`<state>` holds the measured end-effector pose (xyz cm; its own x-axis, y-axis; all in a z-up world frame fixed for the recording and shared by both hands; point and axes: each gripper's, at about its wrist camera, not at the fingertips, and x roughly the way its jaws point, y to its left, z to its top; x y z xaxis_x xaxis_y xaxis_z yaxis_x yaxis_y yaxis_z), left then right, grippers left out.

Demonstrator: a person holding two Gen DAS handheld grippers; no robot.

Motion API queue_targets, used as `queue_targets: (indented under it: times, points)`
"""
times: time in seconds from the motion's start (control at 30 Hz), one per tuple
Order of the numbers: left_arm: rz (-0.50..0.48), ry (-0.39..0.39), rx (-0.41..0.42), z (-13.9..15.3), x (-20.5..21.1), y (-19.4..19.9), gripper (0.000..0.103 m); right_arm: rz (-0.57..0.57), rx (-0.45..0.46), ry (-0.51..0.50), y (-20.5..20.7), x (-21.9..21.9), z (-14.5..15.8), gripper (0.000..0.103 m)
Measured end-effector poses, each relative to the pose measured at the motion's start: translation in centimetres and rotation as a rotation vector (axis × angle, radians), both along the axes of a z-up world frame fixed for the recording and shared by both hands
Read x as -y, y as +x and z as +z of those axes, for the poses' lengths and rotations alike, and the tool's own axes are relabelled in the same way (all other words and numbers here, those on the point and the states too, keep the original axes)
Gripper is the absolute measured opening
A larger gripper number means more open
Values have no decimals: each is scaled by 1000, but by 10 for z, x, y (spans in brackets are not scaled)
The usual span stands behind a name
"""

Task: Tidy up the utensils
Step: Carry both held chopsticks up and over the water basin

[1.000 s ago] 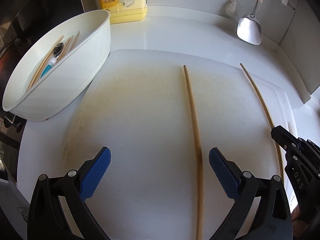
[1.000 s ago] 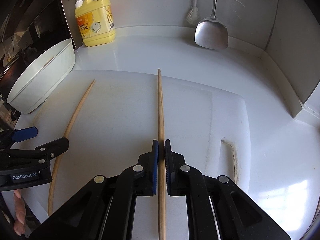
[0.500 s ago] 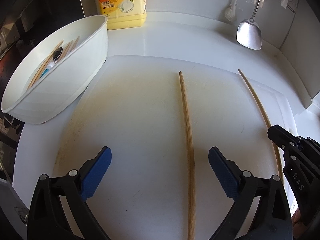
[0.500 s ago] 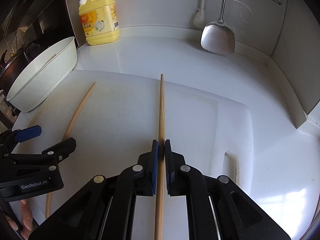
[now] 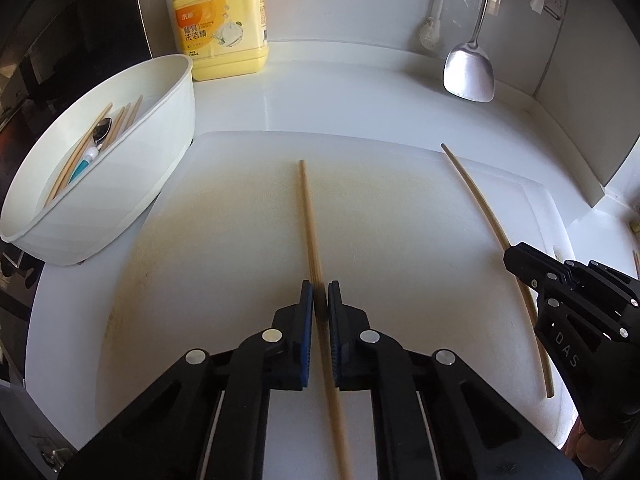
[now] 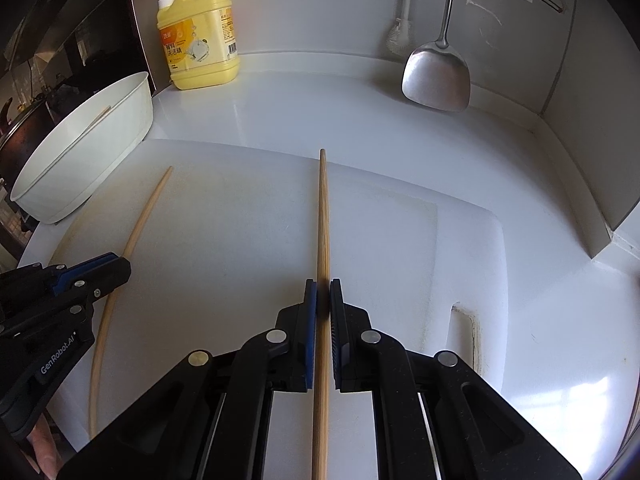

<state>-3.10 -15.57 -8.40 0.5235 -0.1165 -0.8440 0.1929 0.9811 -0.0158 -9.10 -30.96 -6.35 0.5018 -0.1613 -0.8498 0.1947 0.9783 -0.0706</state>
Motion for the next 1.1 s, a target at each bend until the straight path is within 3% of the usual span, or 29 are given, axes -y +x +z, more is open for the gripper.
queue_targets:
  times: [0.3,0.6,0.87,1.1]
  points:
    - [-33,-36,-83,12,-15,-10,7,-54,23,103,-24,-3,11,6]
    - [4,-60,-5,85,-68,-16,7,23,118,148,-10,-47,62,6]
    - [74,-52,90,132,-171,27,7,163,212,169,68,-136,105,6]
    - [91,-38,93,136,-263,92,7,182,177,219,162,-215,88,6]
